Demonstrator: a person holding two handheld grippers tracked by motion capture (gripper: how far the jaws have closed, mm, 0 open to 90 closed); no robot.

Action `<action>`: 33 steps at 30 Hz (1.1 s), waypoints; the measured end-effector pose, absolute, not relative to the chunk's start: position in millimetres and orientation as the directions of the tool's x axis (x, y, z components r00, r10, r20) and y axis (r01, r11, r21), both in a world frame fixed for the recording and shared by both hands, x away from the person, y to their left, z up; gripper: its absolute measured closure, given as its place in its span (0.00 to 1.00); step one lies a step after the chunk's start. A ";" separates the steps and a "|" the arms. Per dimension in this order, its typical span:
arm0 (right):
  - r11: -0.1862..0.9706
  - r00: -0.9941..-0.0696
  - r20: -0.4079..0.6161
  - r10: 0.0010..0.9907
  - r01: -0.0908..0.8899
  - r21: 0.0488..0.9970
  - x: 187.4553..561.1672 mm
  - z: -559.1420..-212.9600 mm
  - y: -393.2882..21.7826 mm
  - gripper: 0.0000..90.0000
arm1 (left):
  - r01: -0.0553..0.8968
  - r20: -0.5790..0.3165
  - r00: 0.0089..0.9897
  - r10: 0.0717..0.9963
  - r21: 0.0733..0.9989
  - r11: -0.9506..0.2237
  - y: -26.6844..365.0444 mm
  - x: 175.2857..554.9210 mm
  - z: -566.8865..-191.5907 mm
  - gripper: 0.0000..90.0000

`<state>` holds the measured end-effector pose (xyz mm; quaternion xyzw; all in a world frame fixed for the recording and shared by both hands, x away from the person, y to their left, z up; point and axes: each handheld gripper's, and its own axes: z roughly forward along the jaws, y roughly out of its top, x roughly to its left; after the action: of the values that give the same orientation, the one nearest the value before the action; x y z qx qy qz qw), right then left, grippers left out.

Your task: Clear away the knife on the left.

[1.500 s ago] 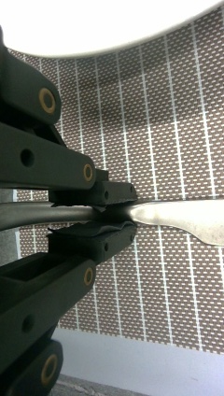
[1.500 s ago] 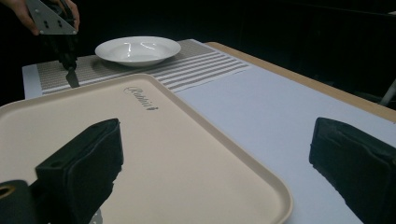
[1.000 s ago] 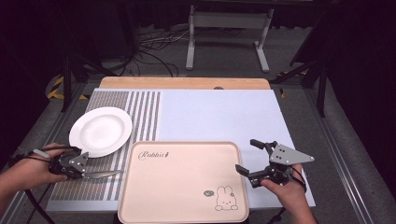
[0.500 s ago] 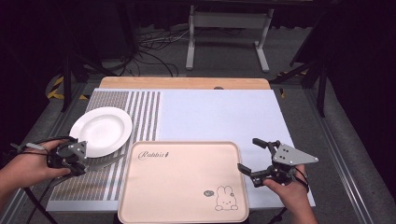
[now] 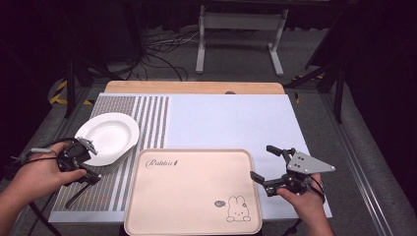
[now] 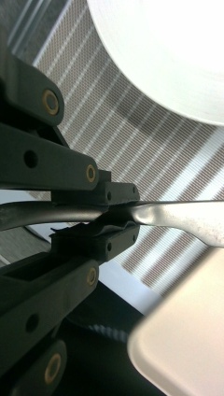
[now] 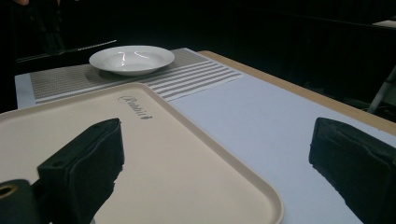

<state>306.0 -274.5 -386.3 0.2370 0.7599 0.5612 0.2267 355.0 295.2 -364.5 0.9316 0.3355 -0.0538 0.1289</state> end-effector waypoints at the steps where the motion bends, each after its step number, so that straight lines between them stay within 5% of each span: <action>1: 0.258 -0.785 -0.078 0.615 0.106 0.960 306.0 -386.3 -274.5 0.05 | 0.639 -0.187 0.769 0.611 0.204 -0.742 295.2 355.0 -364.5 0.89; 10: 0.261 -0.780 -0.078 0.620 0.112 0.959 308.2 -388.8 -270.8 0.05 | 0.712 -0.248 0.702 0.668 0.245 -0.658 276.5 346.1 -357.5 0.89; 33: 0.256 -0.783 -0.077 0.617 0.107 0.961 306.6 -387.3 -273.2 0.04 | 0.705 -0.339 0.704 0.624 0.221 -0.674 197.1 346.0 -366.0 0.89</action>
<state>306.6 -273.2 -387.3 0.2385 0.7591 0.5614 0.2273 346.0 197.1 -366.0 0.9073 0.3662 -0.1182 0.1697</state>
